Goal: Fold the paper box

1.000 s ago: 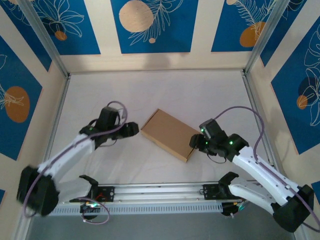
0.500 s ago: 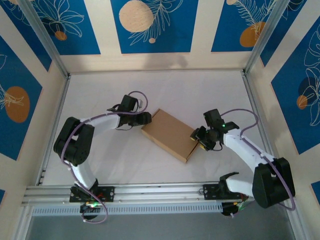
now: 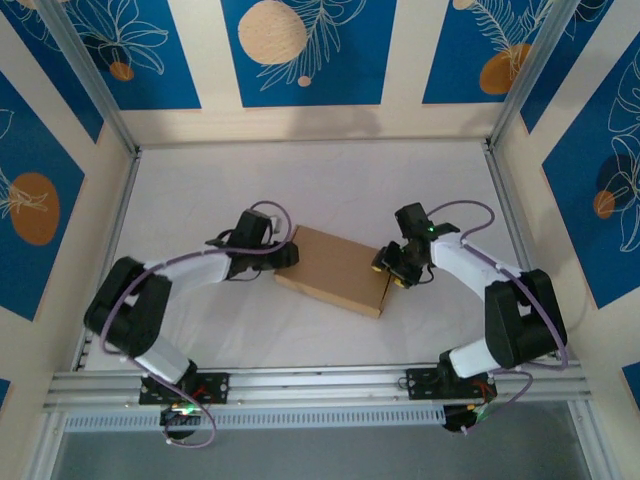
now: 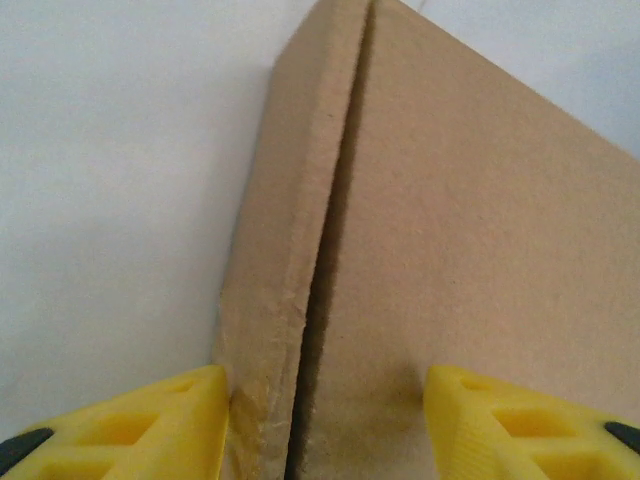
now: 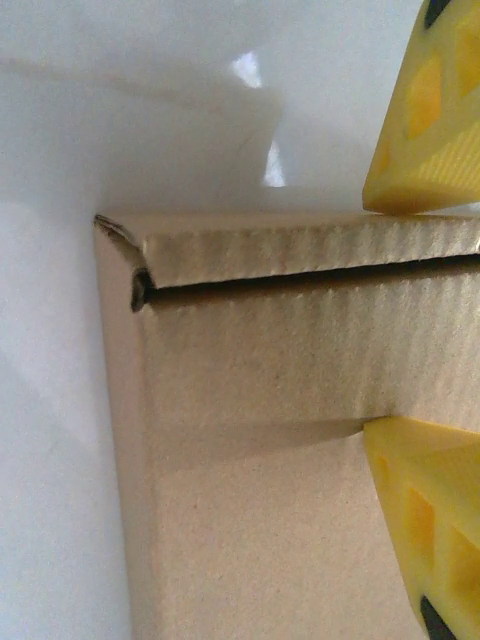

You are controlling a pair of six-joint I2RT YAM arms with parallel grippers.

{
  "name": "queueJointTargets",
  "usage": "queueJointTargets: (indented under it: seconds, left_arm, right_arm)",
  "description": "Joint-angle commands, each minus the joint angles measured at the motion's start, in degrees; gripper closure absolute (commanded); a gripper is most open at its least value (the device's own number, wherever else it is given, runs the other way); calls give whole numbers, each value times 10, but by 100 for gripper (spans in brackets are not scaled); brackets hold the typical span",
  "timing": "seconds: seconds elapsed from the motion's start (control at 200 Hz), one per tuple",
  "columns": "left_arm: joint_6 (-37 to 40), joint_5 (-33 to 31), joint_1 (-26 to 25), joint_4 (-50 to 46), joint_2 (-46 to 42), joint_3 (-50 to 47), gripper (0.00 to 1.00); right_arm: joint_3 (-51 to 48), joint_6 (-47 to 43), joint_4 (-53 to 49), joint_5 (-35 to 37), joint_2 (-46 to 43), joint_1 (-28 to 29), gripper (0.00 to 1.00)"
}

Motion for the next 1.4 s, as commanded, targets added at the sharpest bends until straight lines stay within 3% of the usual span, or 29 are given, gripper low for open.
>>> queueJointTargets:
  seconds: [0.0,0.175,0.36,0.45,0.53,0.62,0.68,0.705,0.745,0.84,0.925,0.97,1.055,1.106,1.166,1.231,1.286,1.331,1.391]
  left_arm:
    - [0,-41,-9,-29,-60,-43,47]
    - [-21,-47,-9,-28,-87,-83,46]
    - [-35,-47,-9,-22,-111,-98,47]
    - [-32,-51,-8,-36,-124,-92,45]
    - [-10,-82,-3,-72,-145,-76,38]
    - [20,-94,12,-104,-171,-54,31]
    - [43,-100,19,-126,-191,-32,24]
    - [53,-104,21,-138,-199,-21,19]
    - [72,-110,21,-155,-212,0,1]
    - [110,-149,22,-199,-239,54,0]
    - [151,-188,23,-201,-256,88,0]
    - [185,-202,25,-195,-258,100,0]
    - [222,-303,25,-143,-265,85,0]
    - [249,-388,25,-81,-269,50,0]
    - [329,-434,25,49,-275,-21,0]
    - [366,-430,42,211,-269,-117,0]
    - [397,-347,70,364,-249,-202,0]
    - [397,-279,100,354,-230,-210,0]
    - [380,-322,111,355,-208,-214,0]
  right_arm:
    - [26,-47,31,-15,40,3,44]
    - [82,-59,40,-52,107,4,45]
    - [119,-69,27,-21,116,3,44]
    - [141,-86,4,-5,116,0,41]
    - [152,-105,-14,15,108,3,33]
    - [157,-111,-28,43,81,4,22]
    - [165,-122,-38,58,57,4,0]
    - [169,-128,-43,69,43,5,1]
    - [176,-148,-41,79,16,10,1]
    - [169,-226,15,92,-77,36,1]
    - [145,-294,92,39,-159,47,1]
    - [142,-300,111,63,-186,53,1]
    - [120,-304,152,150,-218,60,1]
    - [96,-348,193,144,-229,52,1]
    - [69,-399,229,140,-229,40,1]
    - [49,-432,253,119,-221,23,1]
    - [38,-428,278,92,-222,17,1]
    - [15,-453,321,51,-227,18,1]
    - [-39,-489,404,53,-235,21,1]
